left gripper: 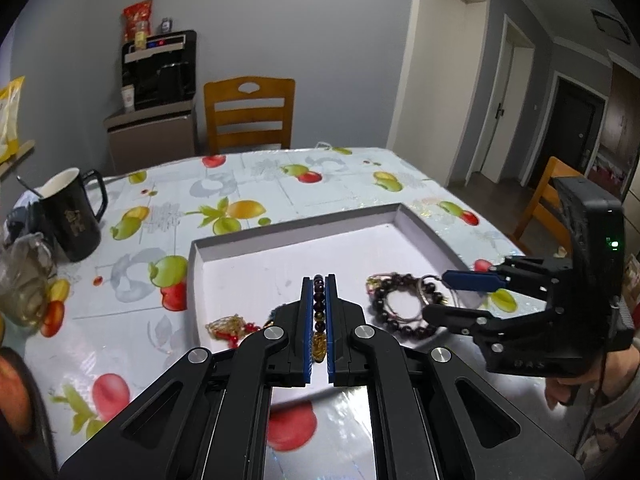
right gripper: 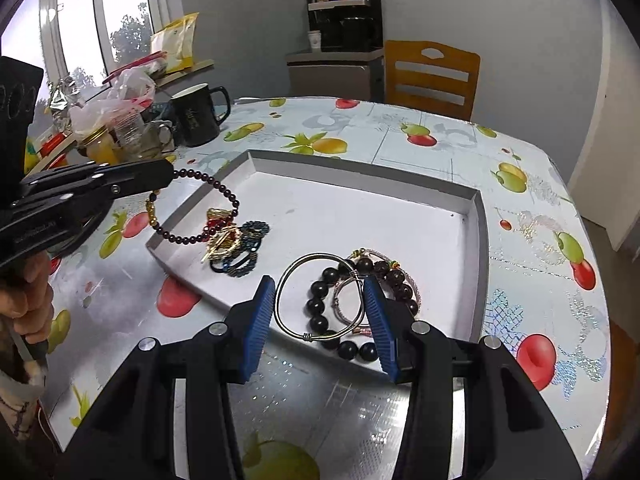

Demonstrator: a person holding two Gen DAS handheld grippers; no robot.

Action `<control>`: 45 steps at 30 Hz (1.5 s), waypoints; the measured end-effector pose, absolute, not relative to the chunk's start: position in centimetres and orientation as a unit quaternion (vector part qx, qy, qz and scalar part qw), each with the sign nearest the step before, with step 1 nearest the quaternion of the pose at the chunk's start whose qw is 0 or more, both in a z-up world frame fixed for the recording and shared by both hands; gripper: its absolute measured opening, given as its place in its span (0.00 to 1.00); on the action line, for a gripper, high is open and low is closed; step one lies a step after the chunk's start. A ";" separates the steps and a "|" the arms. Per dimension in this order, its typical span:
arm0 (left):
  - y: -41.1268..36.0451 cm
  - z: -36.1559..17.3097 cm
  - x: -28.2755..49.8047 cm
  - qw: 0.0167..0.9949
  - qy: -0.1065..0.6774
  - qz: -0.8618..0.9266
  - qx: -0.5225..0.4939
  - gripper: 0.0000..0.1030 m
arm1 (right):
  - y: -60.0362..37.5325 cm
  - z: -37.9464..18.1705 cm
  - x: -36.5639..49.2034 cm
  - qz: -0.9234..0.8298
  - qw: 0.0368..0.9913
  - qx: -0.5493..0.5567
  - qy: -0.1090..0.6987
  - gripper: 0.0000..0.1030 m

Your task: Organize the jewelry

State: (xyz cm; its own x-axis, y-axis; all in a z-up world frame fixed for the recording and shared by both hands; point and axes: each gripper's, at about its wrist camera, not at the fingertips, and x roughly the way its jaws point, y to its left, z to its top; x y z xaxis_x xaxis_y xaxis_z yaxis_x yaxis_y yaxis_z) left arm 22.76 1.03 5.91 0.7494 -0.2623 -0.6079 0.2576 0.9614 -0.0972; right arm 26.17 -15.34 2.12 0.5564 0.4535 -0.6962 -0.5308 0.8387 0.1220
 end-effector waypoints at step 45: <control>2.7 1.6 20.5 0.947 0.313 -0.065 0.015 0.91 | -17.4 1.0 25.8 0.245 0.907 -0.028 0.342 0.66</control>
State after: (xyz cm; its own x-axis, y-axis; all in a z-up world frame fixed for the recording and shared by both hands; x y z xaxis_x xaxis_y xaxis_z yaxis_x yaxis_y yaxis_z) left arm 20.47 2.67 1.57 0.7952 -0.1140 -0.5955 0.1329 0.9911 -0.0123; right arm 25.84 -17.44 1.04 0.6468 0.4251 -0.6333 -0.4628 0.8787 0.1172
